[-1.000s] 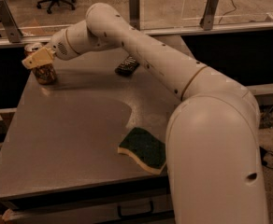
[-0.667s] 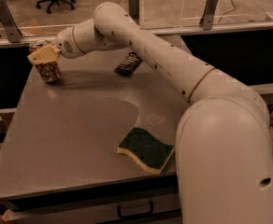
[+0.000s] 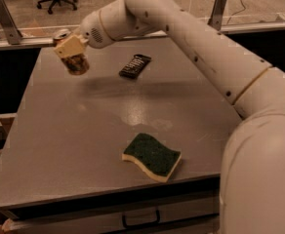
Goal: Knock orange can over
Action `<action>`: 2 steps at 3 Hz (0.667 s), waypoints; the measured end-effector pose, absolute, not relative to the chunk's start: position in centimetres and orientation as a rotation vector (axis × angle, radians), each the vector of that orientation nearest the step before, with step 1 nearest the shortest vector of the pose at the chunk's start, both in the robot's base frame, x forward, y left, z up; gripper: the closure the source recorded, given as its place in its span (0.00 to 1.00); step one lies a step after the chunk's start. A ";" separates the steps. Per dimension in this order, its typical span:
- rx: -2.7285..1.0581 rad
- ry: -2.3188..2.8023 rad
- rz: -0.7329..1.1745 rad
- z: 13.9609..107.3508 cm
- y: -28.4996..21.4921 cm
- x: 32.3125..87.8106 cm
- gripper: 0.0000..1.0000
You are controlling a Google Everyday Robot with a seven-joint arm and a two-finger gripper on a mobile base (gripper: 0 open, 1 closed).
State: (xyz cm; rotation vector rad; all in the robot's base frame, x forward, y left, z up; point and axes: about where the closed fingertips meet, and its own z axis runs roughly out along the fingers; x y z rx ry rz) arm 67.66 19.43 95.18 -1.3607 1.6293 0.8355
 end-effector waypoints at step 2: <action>-1.649 1.820 0.505 93.5 9.6 65.5 1.00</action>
Offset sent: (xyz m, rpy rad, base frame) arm -0.0284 -0.1646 -0.0241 -0.6804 -0.0649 0.0209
